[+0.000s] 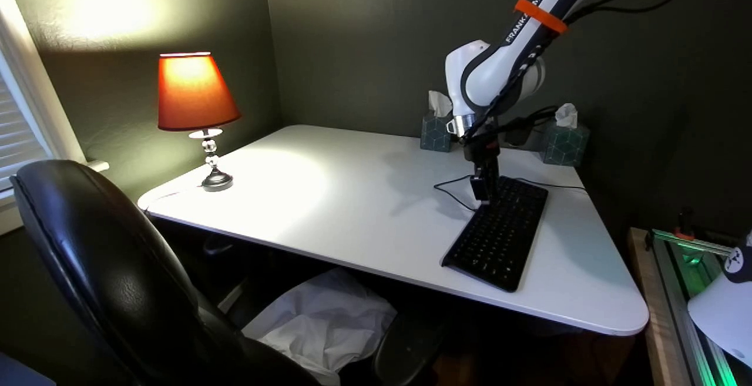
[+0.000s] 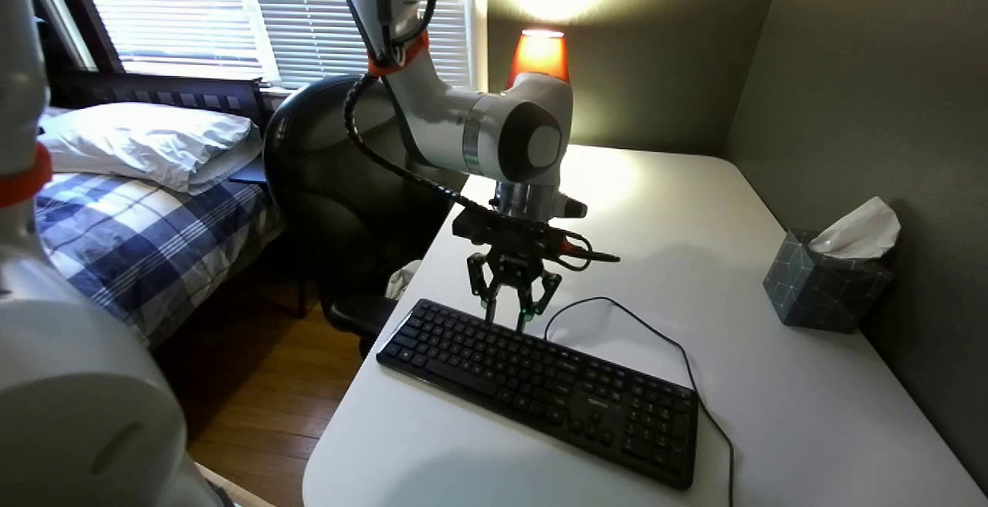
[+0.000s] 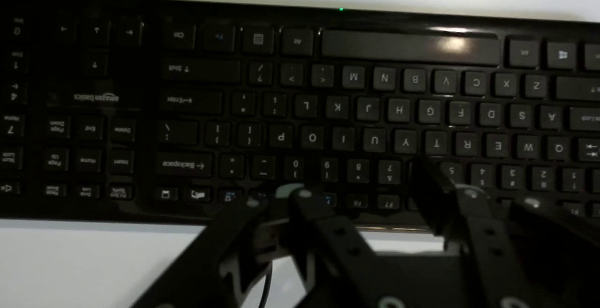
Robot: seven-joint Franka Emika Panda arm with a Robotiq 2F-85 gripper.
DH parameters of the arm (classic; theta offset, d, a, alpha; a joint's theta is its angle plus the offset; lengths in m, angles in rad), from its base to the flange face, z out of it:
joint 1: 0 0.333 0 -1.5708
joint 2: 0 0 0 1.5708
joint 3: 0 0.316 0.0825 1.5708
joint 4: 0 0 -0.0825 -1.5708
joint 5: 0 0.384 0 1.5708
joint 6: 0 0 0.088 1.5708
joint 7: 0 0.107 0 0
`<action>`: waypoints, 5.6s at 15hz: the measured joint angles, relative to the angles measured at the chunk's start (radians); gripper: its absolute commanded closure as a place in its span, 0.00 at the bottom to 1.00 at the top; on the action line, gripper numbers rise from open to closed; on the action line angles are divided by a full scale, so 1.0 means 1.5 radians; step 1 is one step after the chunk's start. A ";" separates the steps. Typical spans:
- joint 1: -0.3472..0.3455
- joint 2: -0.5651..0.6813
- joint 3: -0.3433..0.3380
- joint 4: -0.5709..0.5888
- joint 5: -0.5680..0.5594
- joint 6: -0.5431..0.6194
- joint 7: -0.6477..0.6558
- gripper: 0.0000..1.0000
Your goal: Press the number nine key on the keyboard
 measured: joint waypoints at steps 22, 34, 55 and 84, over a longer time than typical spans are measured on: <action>-0.019 0.067 0.001 0.041 0.010 0.000 -0.001 1.00; -0.023 0.085 0.002 0.052 0.010 0.000 -0.001 1.00; -0.023 0.077 0.002 0.051 0.010 -0.001 -0.001 1.00; -0.023 -0.087 -0.006 -0.049 -0.012 -0.001 0.024 0.00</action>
